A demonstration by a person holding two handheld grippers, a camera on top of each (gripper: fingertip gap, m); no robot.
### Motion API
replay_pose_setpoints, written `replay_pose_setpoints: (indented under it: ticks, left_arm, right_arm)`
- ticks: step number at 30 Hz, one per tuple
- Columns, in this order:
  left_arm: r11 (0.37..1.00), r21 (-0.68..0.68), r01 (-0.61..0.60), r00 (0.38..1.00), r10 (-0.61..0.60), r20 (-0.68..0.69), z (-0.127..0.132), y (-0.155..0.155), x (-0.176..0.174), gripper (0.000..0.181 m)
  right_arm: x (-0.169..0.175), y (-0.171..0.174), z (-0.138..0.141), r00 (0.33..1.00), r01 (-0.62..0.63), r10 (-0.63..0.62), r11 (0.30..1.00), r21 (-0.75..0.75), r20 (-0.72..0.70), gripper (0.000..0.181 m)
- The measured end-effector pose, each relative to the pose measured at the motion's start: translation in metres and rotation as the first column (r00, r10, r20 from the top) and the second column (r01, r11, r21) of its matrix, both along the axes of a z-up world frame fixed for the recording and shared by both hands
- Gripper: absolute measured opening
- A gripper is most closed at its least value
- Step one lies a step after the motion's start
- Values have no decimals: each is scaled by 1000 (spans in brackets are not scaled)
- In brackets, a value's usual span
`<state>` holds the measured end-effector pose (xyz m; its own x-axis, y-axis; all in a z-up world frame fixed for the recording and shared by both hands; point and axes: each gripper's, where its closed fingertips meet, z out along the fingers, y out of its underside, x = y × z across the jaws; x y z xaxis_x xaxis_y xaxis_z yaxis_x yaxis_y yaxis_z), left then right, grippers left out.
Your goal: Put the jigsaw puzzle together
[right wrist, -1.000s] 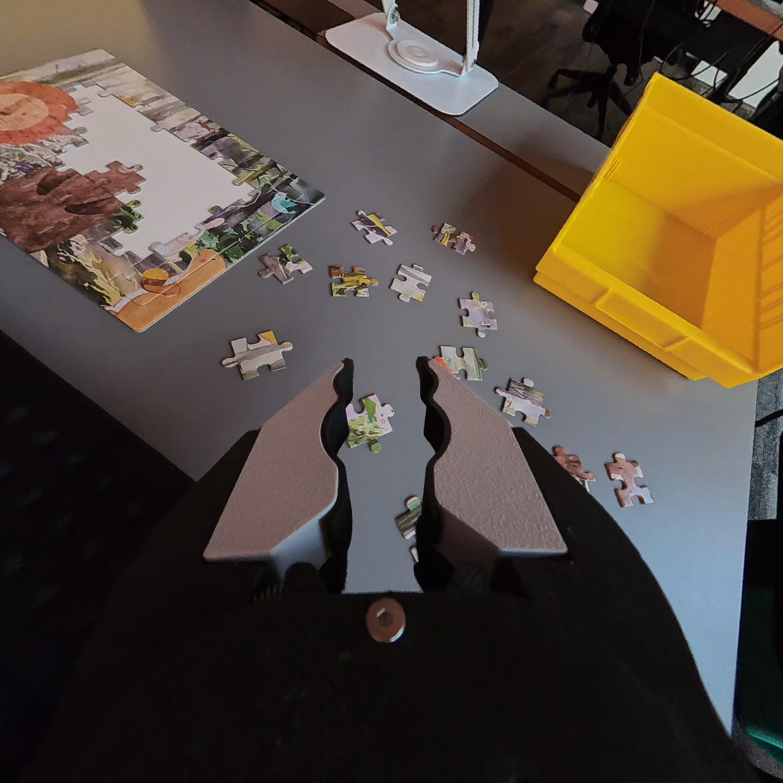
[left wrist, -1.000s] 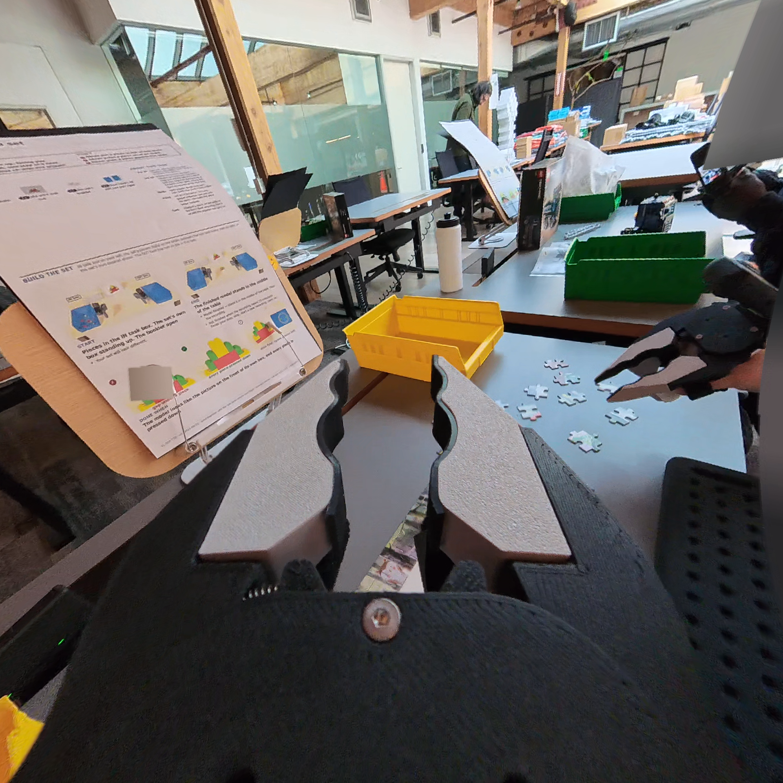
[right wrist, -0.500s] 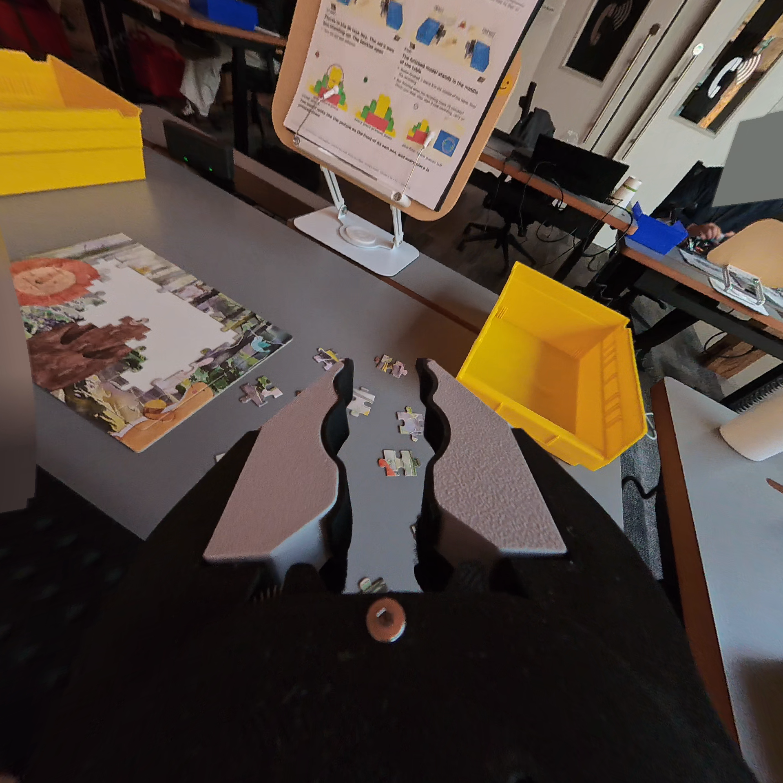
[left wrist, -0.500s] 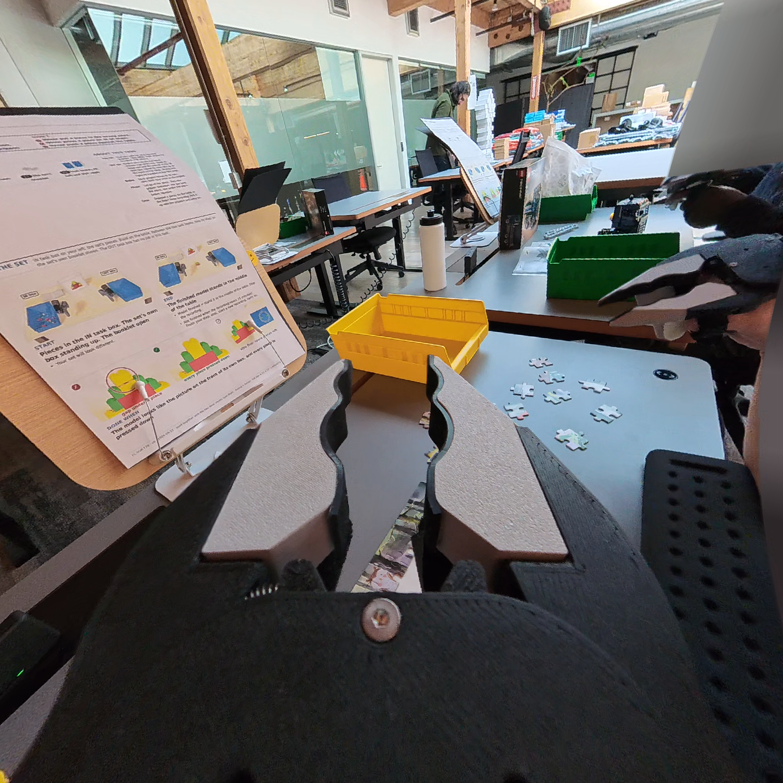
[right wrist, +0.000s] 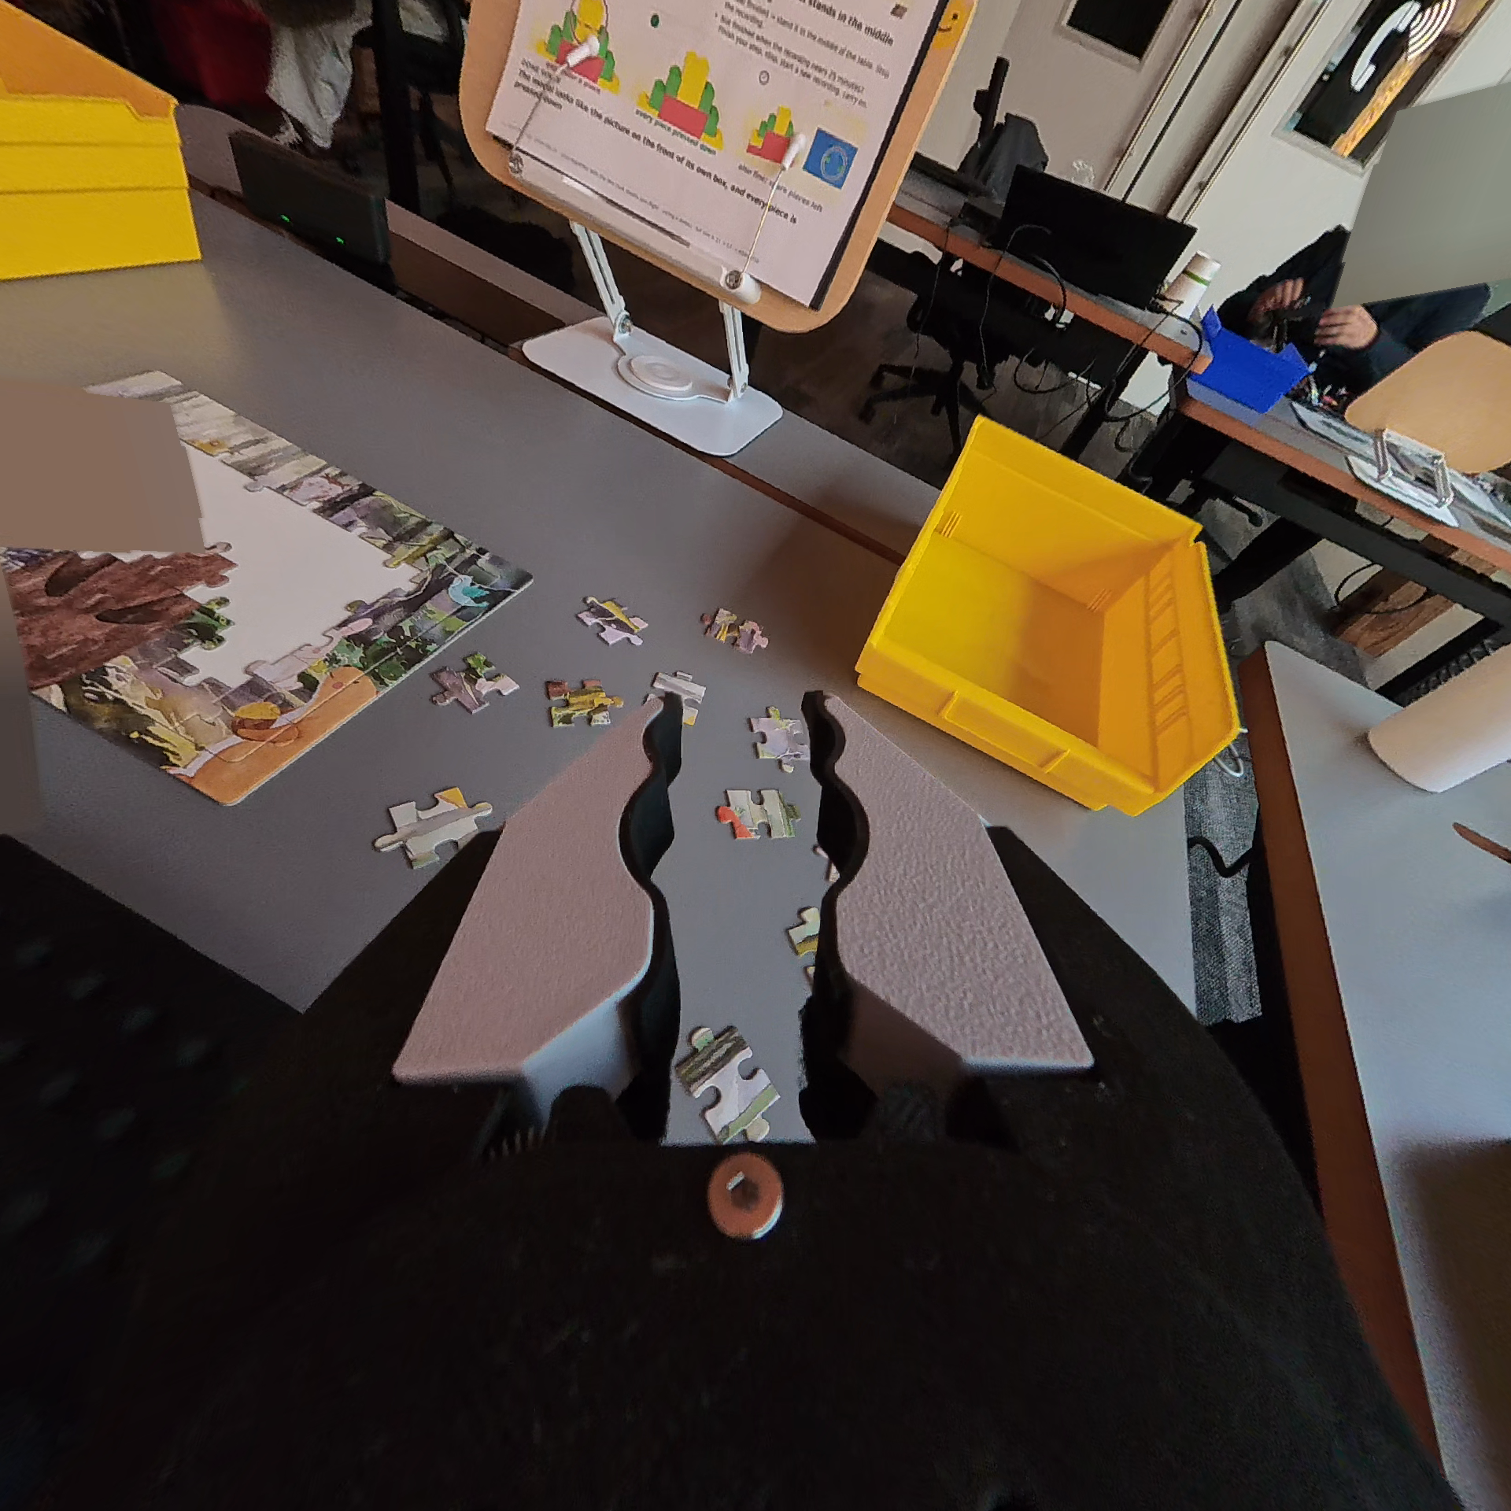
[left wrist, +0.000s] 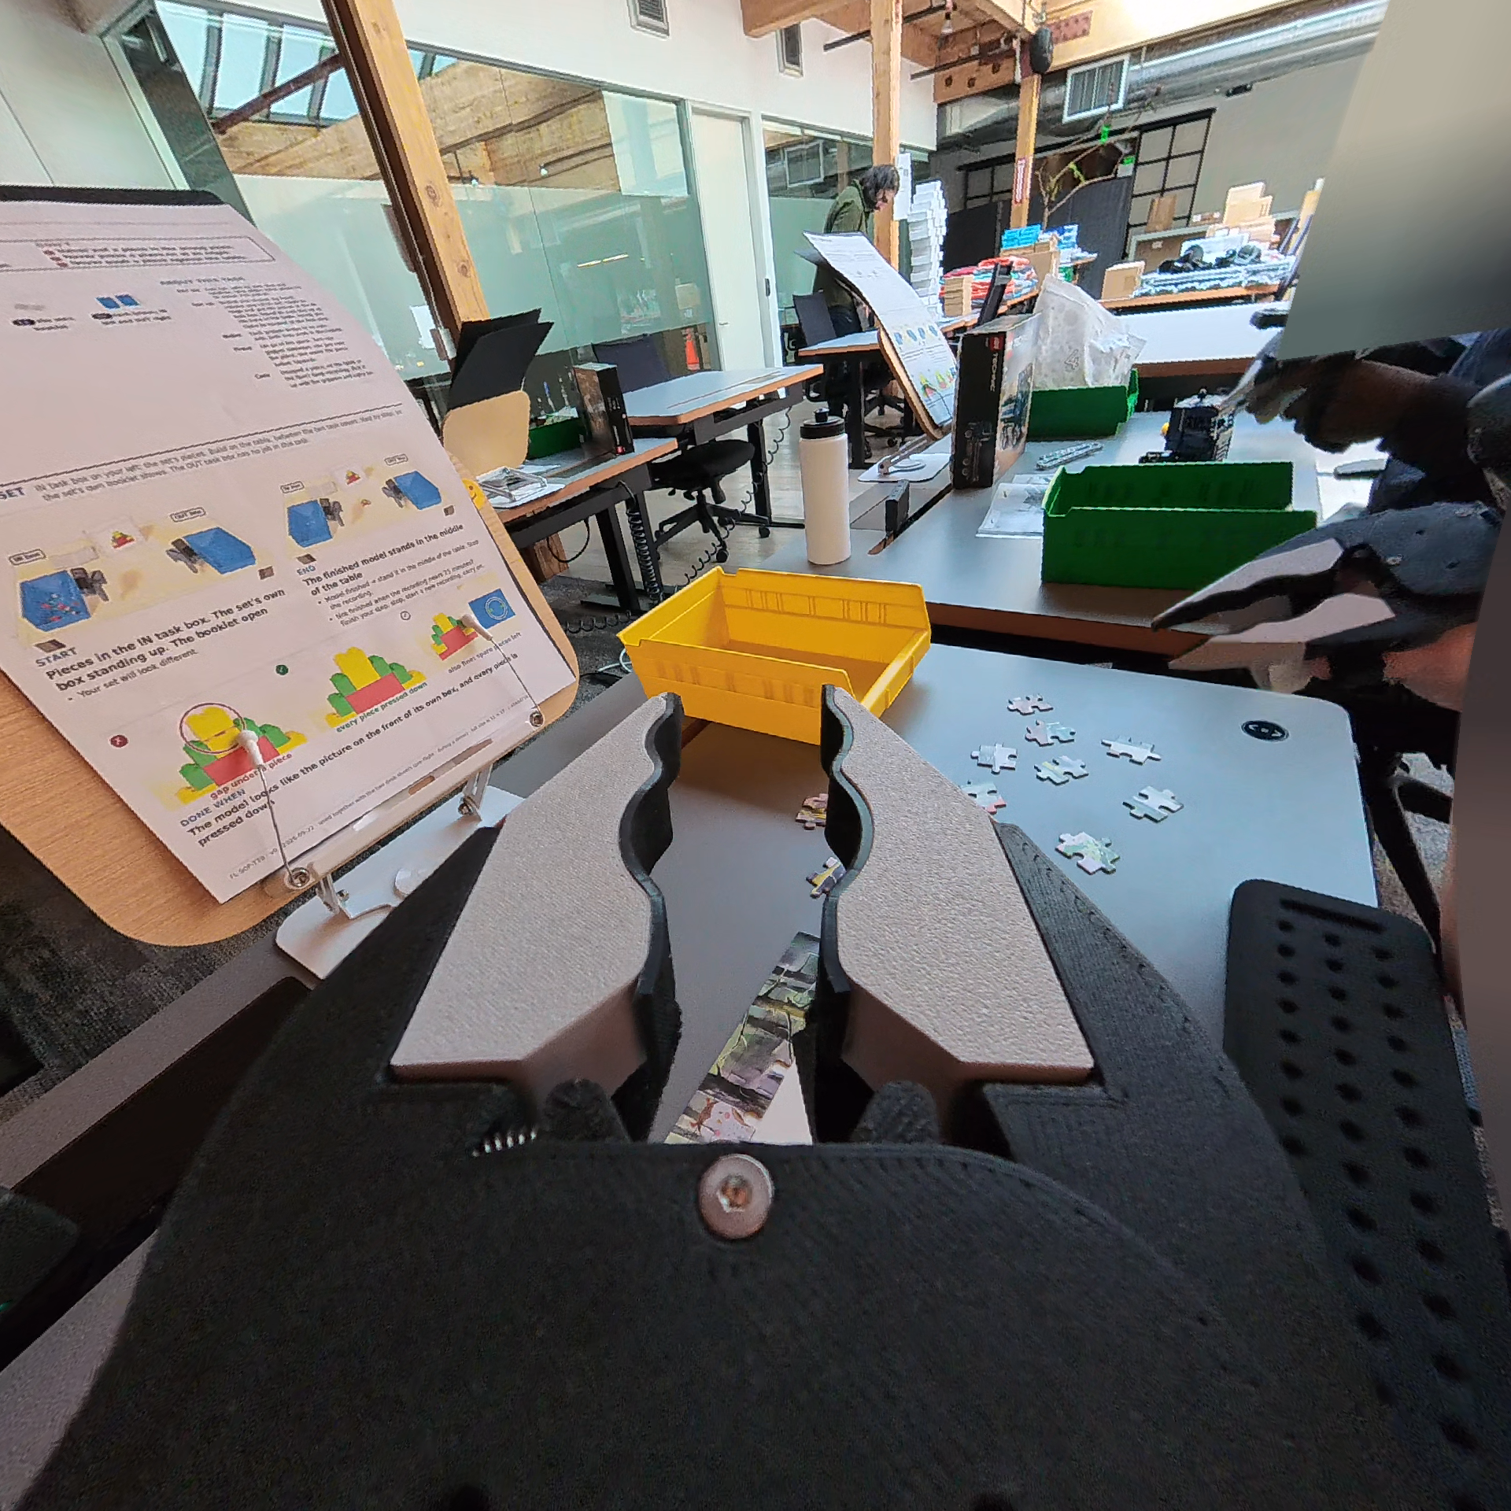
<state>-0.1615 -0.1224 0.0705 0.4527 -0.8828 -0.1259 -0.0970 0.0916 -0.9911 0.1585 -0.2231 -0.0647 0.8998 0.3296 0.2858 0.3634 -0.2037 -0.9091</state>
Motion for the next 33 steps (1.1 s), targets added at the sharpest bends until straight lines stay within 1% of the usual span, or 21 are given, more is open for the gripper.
replay_pose_setpoints:
  ticks: [2, 4, 7, 10, 13, 15, 18, 22, 24, 27, 28, 30, 33]
  left_arm:
    - [1000, -10, 10, 1000, -10, 4, -1, 0, 2, 31]
    - [999, -27, 24, 1000, -24, 4, -4, 0, 5, 31]
    - [999, -32, 25, 1000, -26, -13, -9, 2, 9, 31]
    - [999, -40, 36, 999, -37, -16, -11, 2, 12, 30]
    - [995, -66, 78, 997, -78, -2, -14, -1, 20, 28]
    - [990, -88, 111, 994, -111, 5, -18, -3, 27, 28]
    - [985, -112, 135, 991, -135, 2, -24, -4, 35, 28]
    - [981, -128, 146, 988, -150, -21, -32, -6, 43, 28]
    - [980, -134, 146, 987, -153, -45, -38, -6, 46, 29]
    - [979, -143, 146, 985, -157, -69, -45, -4, 51, 30]
    - [978, -148, 146, 985, -158, -75, -47, -4, 51, 29]
    - [977, -153, 145, 984, -159, -82, -50, -3, 52, 30]
    - [977, -154, 147, 984, -161, -82, -50, -2, 51, 29]
  right_arm:
    - [-7, 2, -8, 999, -34, 34, 999, -16, -1, 29]
    - [-16, 4, -18, 998, -64, 65, 997, -43, 28, 29]
    - [-18, 8, -33, 992, -56, 64, 996, -75, 105, 30]
    - [-23, 8, -47, 986, -77, 92, 991, -111, 140, 30]
    - [-18, 3, -63, 977, -73, 101, 985, -155, 187, 30]
    - [-4, 1, -66, 972, -29, 67, 985, -170, 224, 31]
    - [7, -2, -67, 980, -31, 65, 984, -178, 186, 30]
    - [15, -9, -82, 986, -75, 108, 966, -248, 124, 30]
    - [8, -11, -88, 979, -140, 173, 953, -268, 104, 30]
    - [-14, -12, -96, 951, -269, 301, 919, -290, 72, 30]
    - [-15, -12, -100, 946, -275, 313, 913, -303, 85, 30]
    - [-9, -12, -109, 952, -251, 296, 904, -345, 83, 29]
    - [-2, -15, -118, 960, -258, 281, 884, -391, 2, 28]
